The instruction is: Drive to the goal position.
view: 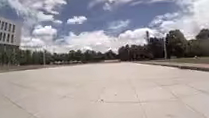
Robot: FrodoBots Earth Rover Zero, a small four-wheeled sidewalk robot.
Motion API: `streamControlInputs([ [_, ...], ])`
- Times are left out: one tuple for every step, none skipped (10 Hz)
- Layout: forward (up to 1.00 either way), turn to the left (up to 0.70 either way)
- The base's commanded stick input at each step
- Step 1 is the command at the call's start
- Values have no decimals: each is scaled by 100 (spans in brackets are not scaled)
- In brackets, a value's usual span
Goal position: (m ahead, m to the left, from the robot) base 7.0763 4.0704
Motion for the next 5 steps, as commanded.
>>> streamControlInputs([
  [70, 0],
  [70, 0],
  [70, 0],
  [70, 2],
  [70, 2],
])
